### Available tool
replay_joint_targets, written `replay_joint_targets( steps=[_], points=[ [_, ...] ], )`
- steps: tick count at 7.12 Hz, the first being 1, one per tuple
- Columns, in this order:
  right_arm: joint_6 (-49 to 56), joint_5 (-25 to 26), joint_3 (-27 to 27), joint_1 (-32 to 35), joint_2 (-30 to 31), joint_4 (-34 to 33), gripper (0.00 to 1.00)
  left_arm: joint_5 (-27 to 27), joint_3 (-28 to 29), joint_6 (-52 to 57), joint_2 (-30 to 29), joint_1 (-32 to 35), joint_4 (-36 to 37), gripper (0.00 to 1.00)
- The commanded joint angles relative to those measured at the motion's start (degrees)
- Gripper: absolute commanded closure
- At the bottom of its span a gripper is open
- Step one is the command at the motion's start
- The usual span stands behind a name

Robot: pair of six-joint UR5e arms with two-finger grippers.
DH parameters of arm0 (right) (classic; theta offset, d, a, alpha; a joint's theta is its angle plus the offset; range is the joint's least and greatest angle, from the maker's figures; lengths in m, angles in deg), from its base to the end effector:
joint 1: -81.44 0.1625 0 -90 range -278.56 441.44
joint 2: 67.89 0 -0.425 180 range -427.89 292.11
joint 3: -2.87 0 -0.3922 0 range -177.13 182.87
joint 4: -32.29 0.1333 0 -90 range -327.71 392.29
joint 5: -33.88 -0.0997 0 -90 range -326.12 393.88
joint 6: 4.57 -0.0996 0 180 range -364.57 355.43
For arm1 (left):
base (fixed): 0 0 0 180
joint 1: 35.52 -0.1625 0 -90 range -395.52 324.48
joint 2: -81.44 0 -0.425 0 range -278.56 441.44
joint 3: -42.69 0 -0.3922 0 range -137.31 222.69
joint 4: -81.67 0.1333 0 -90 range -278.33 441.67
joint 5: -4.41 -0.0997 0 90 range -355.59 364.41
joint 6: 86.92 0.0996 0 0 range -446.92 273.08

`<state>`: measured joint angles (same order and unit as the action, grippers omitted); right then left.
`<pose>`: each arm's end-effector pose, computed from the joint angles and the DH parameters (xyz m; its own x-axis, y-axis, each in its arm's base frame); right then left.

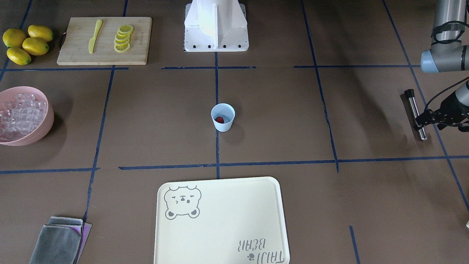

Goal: Mash ice and strawberries in cup
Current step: 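Move the left gripper back to the metal rod and grasp it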

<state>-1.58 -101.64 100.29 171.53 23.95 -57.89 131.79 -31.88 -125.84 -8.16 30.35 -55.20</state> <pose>0.0630 -0.4824 0.6092 0.6999 -0.1179 0.7045 0.0350 0.9908 0.1310 0.1382 -0.4866 0.7109 0.6847 -0.0162 -0.7286 0.1027 0.9919 0.0744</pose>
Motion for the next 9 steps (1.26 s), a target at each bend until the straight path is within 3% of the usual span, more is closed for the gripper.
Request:
replay_joint_targets(
  steps=[1, 4, 5, 7, 9],
  points=[
    [0.0, 0.1, 0.0, 0.0, -0.1, 0.0, 0.0, -0.2, -0.1, 0.1, 0.5, -1.8, -0.8, 0.0],
    [0.0, 0.3, 0.0, 0.0, -0.1, 0.0, 0.0, -0.2, -0.1, 0.4, 0.6, -1.9, -0.8, 0.02],
    [0.0, 0.3, 0.0, 0.0, -0.1, 0.0, 0.0, -0.2, -0.1, 0.4, 0.6, -1.8, -0.9, 0.14],
    [0.0, 0.3, 0.0, 0.0, -0.3, 0.0, 0.0, -0.3, 0.0, 0.5, 0.7, -1.9, -2.0, 0.59],
    [0.0, 0.3, 0.0, 0.0, -0.3, 0.0, 0.0, -1.3, 0.0, 0.5, 1.4, -2.1, -2.9, 0.86]
  ],
)
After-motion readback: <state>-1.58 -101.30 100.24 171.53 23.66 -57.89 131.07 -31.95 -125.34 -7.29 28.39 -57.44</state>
